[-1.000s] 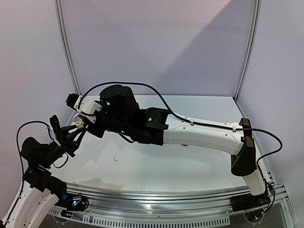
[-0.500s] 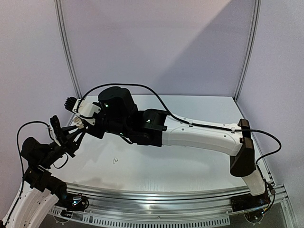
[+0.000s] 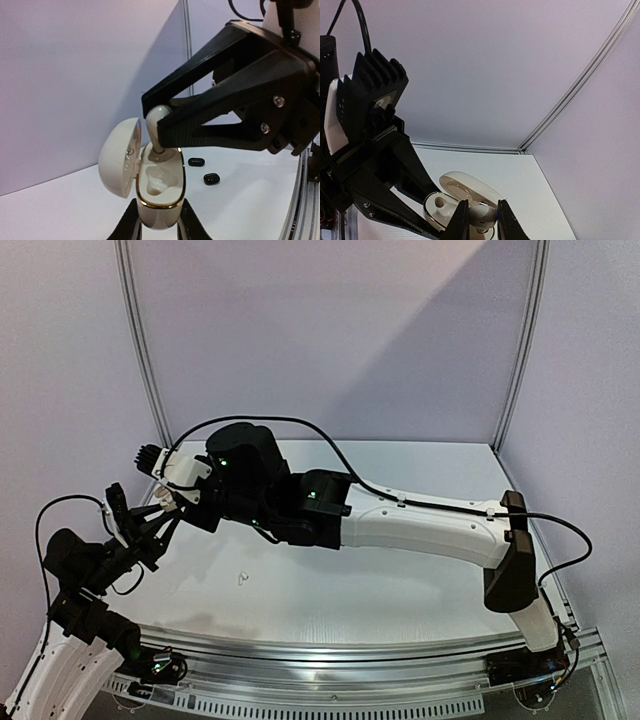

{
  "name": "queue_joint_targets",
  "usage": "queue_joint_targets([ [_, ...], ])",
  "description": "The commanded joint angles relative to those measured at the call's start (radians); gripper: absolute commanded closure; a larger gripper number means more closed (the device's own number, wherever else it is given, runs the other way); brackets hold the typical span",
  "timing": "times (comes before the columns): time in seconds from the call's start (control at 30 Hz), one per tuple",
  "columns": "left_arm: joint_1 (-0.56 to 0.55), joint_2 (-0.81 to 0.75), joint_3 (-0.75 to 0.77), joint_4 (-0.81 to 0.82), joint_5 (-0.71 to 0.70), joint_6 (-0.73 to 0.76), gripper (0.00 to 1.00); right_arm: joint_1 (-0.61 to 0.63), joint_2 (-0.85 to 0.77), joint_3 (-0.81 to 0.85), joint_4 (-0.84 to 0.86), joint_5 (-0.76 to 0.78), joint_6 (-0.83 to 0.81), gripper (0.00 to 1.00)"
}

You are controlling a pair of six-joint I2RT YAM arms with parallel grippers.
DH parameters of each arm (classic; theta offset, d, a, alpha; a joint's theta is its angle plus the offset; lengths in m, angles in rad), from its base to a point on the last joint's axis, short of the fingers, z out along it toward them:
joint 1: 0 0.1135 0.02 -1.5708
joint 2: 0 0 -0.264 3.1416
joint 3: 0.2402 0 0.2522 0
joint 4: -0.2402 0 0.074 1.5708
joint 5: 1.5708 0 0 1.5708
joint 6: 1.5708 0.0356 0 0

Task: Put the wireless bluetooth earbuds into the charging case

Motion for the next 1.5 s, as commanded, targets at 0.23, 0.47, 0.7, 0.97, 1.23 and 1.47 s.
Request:
queue_joint_targets([
  [0.23, -0.008, -0.016, -0.007, 0.037, 0.0, 0.002, 1.0, 0.007, 0.049, 0.028, -0.055, 0.02, 0.01, 0.86],
  [0.47, -0.008, -0.014, -0.007, 0.037, 0.0, 0.003, 1.0, 0.008, 0.047, 0.029, -0.058, 0.022, 0.012, 0.83],
  [0.7, -0.007, -0.013, -0.007, 0.037, 0.003, 0.002, 1.0, 0.008, 0.049, 0.032, -0.056, 0.02, 0.013, 0.8],
  [0.97, -0.008, -0.013, -0.007, 0.038, 0.009, 0.0, 1.0, 0.008, 0.051, 0.036, -0.052, 0.023, 0.017, 0.79],
  [1.23, -0.008, -0.012, -0.007, 0.038, 0.007, 0.0, 1.0, 0.007, 0.049, 0.036, -0.056, 0.036, 0.024, 0.76],
  [1.47, -0.008, -0.01, -0.007, 0.037, 0.003, -0.003, 1.0, 0.008, 0.035, 0.036, -0.043, 0.032, 0.039, 0.71],
])
